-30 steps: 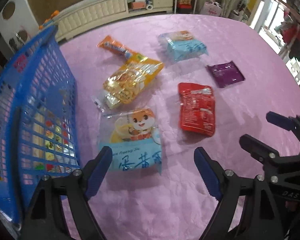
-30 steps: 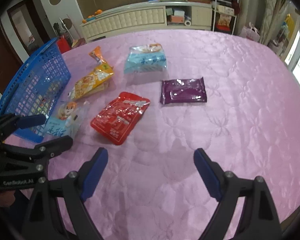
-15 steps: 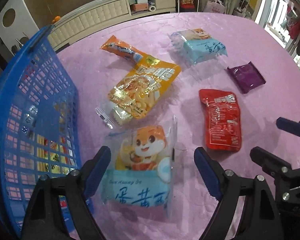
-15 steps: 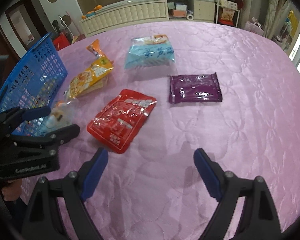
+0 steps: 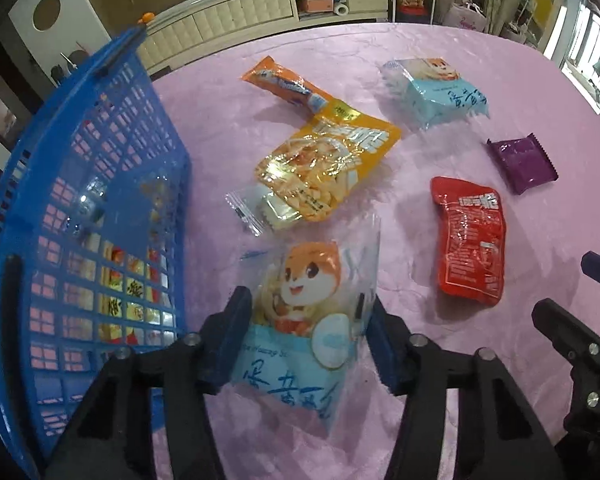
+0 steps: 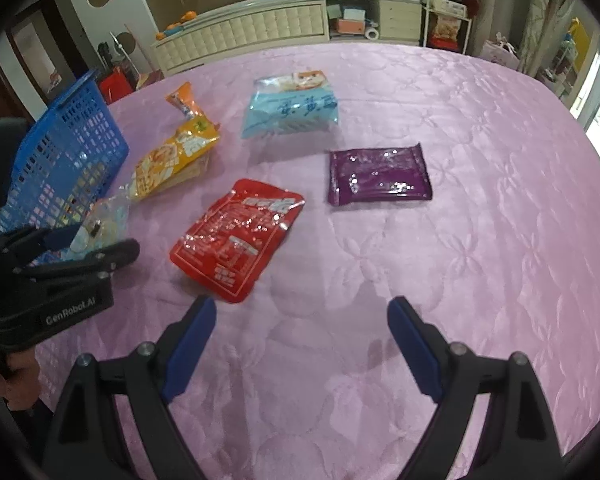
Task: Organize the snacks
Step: 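Grasp the blue Dan Huang Su bag with the left tool while the right tool grasps the red packet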
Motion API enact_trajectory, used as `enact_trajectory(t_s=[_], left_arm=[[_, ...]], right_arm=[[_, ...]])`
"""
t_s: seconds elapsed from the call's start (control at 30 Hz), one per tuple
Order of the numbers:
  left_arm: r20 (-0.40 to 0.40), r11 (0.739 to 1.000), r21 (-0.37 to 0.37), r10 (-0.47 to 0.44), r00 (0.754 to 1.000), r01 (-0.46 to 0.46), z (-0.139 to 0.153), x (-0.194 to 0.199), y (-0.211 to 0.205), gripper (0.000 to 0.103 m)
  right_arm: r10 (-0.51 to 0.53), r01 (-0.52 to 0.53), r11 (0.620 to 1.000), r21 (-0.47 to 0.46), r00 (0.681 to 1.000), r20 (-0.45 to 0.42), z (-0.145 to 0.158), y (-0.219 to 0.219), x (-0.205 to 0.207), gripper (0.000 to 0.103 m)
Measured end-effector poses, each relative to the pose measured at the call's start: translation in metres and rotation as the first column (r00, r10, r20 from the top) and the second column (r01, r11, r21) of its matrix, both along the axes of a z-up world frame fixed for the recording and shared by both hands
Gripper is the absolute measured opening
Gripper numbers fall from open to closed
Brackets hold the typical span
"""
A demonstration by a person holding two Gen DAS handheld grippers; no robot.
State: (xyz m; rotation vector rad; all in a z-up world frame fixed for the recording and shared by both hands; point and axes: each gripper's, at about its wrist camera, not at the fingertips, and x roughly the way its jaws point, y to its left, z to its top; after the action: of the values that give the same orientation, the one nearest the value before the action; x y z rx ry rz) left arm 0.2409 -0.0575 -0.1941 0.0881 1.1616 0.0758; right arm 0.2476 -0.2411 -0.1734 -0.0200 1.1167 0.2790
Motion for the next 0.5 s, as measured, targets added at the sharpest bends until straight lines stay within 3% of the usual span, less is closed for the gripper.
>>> enact_trajectory(t_s=[0.27, 0.5], left_arm=[[0.014, 0.988, -0.154, 0.001, 1.000, 0.002, 0.021, -0.028, 0.003, 0.042], [0.035, 0.977, -0.215, 0.006, 0.999, 0.002, 0.031, -0.038, 0.006, 0.040]], right_arm=[[0.005, -0.003, 0.998, 0.070, 0.999, -0.031, 0.011, -0.002, 0.000, 0.090], [0.001, 0.001, 0.998, 0.058, 0.999, -0.033, 0.014, 0.007, 0.007, 0.090]])
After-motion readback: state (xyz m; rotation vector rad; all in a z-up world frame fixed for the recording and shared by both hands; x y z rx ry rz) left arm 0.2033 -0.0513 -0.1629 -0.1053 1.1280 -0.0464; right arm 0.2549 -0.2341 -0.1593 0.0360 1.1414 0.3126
